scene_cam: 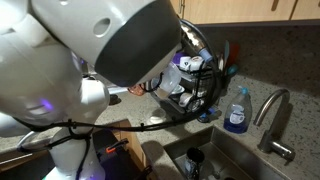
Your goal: Pour the contents from the left bowl to the right bowl
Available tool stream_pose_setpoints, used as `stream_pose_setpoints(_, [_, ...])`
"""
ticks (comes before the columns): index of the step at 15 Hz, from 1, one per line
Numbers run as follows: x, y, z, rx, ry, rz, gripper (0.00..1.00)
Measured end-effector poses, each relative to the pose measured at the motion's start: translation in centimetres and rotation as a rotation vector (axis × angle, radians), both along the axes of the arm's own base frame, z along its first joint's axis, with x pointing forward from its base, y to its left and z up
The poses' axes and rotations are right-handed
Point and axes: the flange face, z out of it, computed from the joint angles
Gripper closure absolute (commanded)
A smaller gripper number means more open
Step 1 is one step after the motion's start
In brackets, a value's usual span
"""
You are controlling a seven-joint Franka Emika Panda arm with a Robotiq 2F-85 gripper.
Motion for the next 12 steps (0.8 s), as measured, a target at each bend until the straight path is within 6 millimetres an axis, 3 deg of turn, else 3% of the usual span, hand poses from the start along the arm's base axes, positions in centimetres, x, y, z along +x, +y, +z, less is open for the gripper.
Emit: stream_pose_setpoints(12, [-0.05,-0.51,-0.02,0.011,0.013,0.019,0.99])
